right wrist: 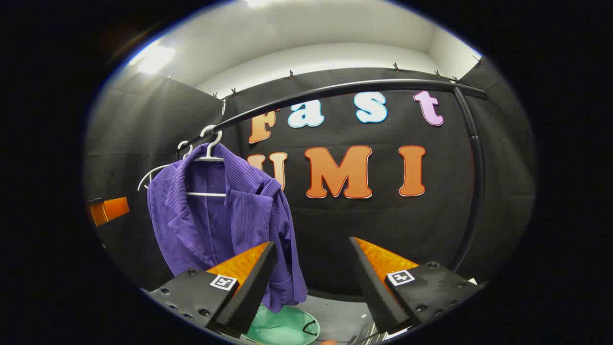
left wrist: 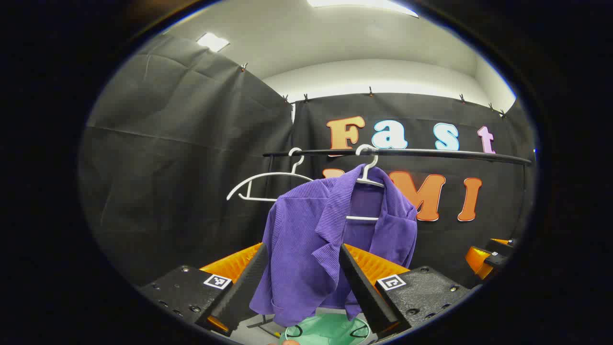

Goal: Grasp the clothes on the hanger with both hands and then place them into the laundry hamper below.

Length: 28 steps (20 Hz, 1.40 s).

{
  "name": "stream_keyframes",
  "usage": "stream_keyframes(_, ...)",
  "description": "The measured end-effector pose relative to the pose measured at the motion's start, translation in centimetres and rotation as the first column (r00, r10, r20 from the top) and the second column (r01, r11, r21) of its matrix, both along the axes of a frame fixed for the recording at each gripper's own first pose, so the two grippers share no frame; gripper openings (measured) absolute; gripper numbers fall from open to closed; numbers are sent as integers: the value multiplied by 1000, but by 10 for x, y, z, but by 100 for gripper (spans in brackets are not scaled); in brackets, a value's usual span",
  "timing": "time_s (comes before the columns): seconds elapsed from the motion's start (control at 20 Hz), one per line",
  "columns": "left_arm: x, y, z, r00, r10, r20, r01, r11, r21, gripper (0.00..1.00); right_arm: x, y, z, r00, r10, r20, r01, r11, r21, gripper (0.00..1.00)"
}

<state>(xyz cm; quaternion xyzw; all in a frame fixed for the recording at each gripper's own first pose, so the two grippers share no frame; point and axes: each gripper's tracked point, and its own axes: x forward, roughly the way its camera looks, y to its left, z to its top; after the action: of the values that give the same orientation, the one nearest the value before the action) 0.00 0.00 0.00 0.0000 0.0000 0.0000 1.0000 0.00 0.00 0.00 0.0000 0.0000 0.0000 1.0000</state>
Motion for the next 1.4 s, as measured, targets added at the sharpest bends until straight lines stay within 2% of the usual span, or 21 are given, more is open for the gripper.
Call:
stream_keyframes(0.1,0,6,-4,1000,19,-15,-19,1000,-10,99,2,3,-3,1000,7,-12,-7,1000,-1,98)
stream_keyframes(0.15,1,10,-4,999,32,-17,-32,999,-11,95,4,5,-5,1000,11,-19,-11,1000,-2,98)
stream_keyframes(0.2,2,12,-1,999,44,-12,-44,999,-8,92,5,9,-5,1000,21,-21,-21,1000,-3,90)
stream_keyframes(0.3,1,14,4,998,55,11,-55,998,8,92,6,13,-4,999,31,-16,-31,1000,1,89)
stream_keyframes(0.4,-1,11,5,999,48,9,-48,999,11,95,6,17,-3,999,34,-14,-34,999,10,90)
stream_keyframes(0.65,-3,4,0,1000,27,-13,-27,999,-24,92,8,27,-1,998,68,-7,-68,998,4,90)
stream_keyframes(0.7,-3,4,1,1000,27,-10,-28,999,-27,95,7,28,0,997,72,-5,-72,997,4,90)
stream_keyframes(0.8,-5,3,5,1000,18,-4,-18,999,-32,96,9,33,0,997,75,-3,-75,997,7,90)
stream_keyframes(0.95,-6,12,6,1000,31,-5,-31,999,-30,92,10,40,-1,996,89,-6,-89,996,12,90)
stream_keyframes(1.0,-6,13,6,999,34,-4,-34,999,-27,95,10,40,0,996,90,-5,-90,996,10,98)
stream_keyframes(1.05,-5,16,6,999,40,-3,-40,999,-14,95,11,41,1,996,89,-3,-89,996,6,100)
stream_keyframes(1.1,-3,19,5,999,50,-3,-50,999,8,92,11,43,1,996,91,-2,-91,996,5,89)
stream_keyframes(1.15,-1,21,4,998,56,-2,-56,998,29,99,12,45,1,996,93,-3,-93,996,5,89)
stream_keyframes(1.2,1,21,4,998,56,-2,-56,998,39,92,14,49,-1,995,97,-6,-97,995,6,98)
stream_keyframes(1.3,4,17,3,999,46,-8,-46,999,21,92,21,58,-6,994,106,-22,-106,994,9,96)
stream_keyframes(1.4,12,16,-2,999,45,-23,-45,999,9,96,32,73,-12,992,119,-42,-119,993,7,93)
